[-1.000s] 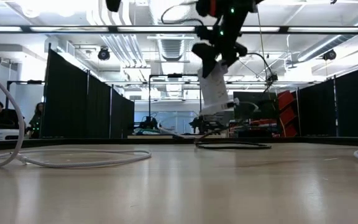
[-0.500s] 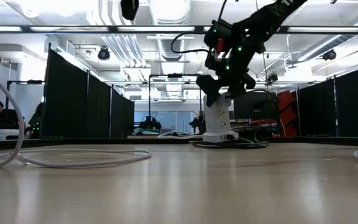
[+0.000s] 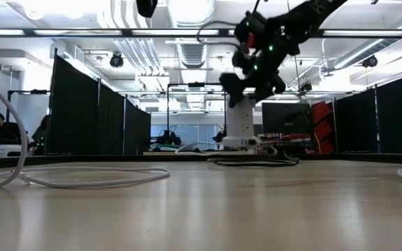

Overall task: Plug in charger cables
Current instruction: Move the top white outlet extension to the top center of the table

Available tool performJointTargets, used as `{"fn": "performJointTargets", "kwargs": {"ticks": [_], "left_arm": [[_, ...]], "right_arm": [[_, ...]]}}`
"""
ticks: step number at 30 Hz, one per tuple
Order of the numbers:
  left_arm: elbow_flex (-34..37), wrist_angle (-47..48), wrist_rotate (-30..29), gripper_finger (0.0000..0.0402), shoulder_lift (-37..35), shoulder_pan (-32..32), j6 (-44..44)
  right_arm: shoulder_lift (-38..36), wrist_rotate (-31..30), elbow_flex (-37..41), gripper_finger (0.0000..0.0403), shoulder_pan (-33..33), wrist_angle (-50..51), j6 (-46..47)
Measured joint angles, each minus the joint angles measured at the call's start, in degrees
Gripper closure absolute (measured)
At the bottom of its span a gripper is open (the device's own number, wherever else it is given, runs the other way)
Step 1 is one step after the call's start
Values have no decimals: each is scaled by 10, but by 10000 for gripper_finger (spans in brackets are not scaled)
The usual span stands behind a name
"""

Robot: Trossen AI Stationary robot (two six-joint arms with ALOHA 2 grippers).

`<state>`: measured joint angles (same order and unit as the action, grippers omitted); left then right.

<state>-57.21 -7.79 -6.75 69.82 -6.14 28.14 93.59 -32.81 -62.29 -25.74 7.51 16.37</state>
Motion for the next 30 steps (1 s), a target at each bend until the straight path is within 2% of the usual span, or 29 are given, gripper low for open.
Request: {"fn": "performJointTargets", "kwargs": {"ticks": [8,14,17,21,26,30], "left_arm": [[0,-13,-24,402,1,-2,24],[0,-28,-34,402,1,-5,25],[0,-28,-47,402,1,-7,24],[0,-29,-62,402,1,-7,9],[0,-34,-63,402,1,-7,0],[0,-35,-63,402,1,-8,0]], "right_arm": [[33,-3,30,108,-1,-7,-6],[-4,32,53,108,46,58,-11],[-32,80,54,109,82,88,-14],[-77,175,57,109,122,142,11],[-134,193,58,109,161,225,55],[-197,236,58,109,183,294,107]]}}
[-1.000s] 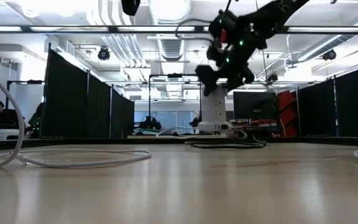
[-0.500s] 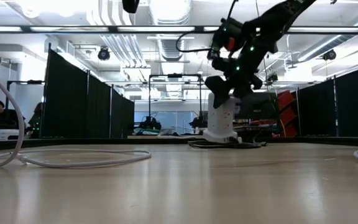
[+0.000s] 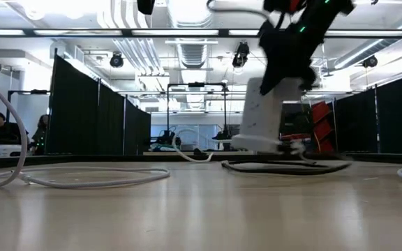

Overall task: Plug in charger cables
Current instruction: Move the top white outlet extension to the top center of the table

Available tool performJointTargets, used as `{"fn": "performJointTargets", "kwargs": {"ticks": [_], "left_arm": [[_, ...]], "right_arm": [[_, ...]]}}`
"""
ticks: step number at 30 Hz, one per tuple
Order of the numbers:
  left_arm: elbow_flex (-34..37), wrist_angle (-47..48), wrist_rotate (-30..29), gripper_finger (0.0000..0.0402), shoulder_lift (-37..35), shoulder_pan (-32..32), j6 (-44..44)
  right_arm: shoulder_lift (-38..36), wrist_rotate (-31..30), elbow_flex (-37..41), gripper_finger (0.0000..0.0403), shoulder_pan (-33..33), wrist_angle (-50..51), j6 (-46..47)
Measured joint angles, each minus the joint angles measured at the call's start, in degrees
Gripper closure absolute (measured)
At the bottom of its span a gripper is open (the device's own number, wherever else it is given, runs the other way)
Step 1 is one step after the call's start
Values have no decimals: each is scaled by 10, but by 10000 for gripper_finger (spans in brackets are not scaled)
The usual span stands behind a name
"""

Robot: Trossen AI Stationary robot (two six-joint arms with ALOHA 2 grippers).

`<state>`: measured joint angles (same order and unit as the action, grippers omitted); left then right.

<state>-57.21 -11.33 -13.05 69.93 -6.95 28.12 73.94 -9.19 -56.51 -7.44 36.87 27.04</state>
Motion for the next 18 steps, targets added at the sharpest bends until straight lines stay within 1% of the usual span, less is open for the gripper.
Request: {"fn": "performJointTargets", "kwargs": {"ticks": [2,6,8,14,18], "left_arm": [[0,0,1,402,0,-2,0],[0,0,1,402,0,-1,-8],[0,0,1,402,0,-1,-8],[0,0,8,402,0,-3,-6],[0,3,16,402,0,-8,-6]], "right_arm": [[-26,-12,0,109,6,11,11],[-36,-118,-2,109,-11,1,3],[-23,-149,-2,109,-27,2,-6],[55,-158,3,109,-51,-9,-8],[117,-193,11,109,-54,-83,-16]]}}
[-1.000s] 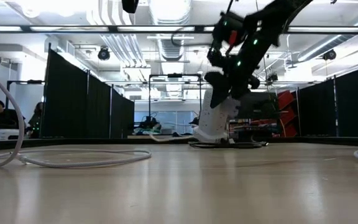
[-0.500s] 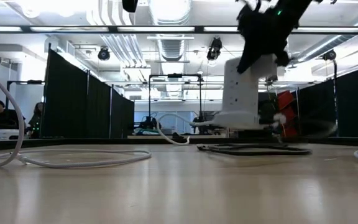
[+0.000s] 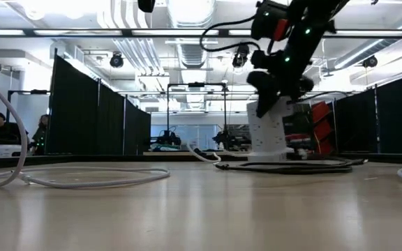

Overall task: Plug in charger cables
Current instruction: Move the top white outlet extension to the top center of the table

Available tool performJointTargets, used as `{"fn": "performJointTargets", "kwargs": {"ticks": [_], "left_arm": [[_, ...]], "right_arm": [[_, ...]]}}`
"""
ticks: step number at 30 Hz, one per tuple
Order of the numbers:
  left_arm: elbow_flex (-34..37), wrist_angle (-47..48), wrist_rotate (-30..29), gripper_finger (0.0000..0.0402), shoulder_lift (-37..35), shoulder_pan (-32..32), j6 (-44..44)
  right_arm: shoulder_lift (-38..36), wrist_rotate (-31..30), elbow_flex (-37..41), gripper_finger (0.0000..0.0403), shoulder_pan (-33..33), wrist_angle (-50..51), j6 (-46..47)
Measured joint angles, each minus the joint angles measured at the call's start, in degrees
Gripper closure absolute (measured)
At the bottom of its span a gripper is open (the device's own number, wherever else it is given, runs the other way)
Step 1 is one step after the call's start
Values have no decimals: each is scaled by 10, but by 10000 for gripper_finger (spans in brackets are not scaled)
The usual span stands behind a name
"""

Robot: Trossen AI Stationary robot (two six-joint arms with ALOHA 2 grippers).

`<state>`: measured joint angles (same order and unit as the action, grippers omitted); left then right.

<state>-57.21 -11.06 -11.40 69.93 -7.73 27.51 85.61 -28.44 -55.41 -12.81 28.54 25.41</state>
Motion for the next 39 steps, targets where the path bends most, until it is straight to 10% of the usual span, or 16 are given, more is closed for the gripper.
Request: {"fn": "performJointTargets", "kwargs": {"ticks": [21,29,39], "left_arm": [[0,5,-97,401,8,-17,-72],[0,31,-102,396,26,-15,-37],[0,-97,-48,397,2,-48,-317]], "right_arm": [[-51,56,-5,109,0,59,-75],[-68,64,-6,19,0,73,-96],[-154,125,-18,33,-11,123,-63]]}}
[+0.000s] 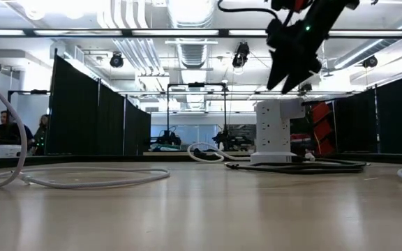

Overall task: Plug in charger cables
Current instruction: Move the top white outlet extension to the top center of the table, then return to Home Position

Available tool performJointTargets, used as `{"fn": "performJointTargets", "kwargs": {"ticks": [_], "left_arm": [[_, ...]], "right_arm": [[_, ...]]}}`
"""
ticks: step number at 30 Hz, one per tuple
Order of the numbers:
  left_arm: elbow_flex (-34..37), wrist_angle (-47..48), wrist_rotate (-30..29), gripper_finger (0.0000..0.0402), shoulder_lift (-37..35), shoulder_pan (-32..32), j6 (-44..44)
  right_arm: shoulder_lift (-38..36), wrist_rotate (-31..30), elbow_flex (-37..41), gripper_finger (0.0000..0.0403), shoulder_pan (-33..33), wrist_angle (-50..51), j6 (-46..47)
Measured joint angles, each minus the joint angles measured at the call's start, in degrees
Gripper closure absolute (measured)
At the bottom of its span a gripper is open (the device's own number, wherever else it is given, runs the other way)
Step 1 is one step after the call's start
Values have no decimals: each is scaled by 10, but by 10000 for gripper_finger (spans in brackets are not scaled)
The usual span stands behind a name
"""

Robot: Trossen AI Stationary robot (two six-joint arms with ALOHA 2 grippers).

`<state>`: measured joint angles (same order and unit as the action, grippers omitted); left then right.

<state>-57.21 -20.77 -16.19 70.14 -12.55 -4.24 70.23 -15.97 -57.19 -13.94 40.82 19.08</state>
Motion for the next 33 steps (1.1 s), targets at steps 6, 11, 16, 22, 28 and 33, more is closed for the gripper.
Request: {"fn": "performJointTargets", "kwargs": {"ticks": [6,11,16,22,28,33], "left_arm": [[7,57,139,397,-63,5,-82],[40,198,111,397,-180,10,-53],[111,228,18,397,-336,10,-21],[212,264,-19,397,-491,10,20],[284,319,-19,397,-645,10,51],[291,395,-23,397,-698,10,86]], "right_arm": [[-92,36,2,33,25,61,24],[-190,33,5,65,98,18,-9],[-254,15,5,162,158,22,-16],[-274,31,6,327,178,39,21],[-325,-20,7,389,177,-23,-68],[-404,-21,32,400,177,-38,-49]]}}
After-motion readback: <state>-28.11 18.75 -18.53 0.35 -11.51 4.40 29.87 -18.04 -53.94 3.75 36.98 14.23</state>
